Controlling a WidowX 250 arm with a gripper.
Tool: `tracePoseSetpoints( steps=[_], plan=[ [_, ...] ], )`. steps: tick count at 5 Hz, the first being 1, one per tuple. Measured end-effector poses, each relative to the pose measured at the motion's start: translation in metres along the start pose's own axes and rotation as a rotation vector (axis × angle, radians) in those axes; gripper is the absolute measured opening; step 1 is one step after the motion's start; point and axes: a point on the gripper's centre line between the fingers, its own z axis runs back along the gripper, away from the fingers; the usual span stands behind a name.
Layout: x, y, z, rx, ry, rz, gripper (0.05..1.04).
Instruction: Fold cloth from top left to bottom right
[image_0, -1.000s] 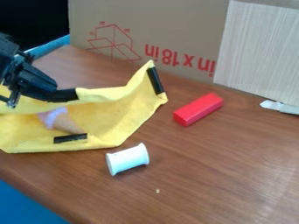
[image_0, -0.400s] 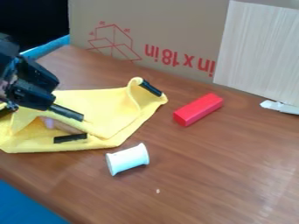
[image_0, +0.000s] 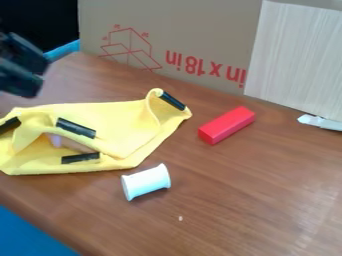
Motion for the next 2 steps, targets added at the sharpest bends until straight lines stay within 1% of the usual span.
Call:
tracePoseSetpoints(
  steps=[1, 2],
  plan=[
    [0.009, 0.016, 0.033, 0.14, 0.199, -0.073, 1.001],
    [0.024, 0.012, 0.046, 0.372, 0.394, -0.128, 1.0]
  ],
)
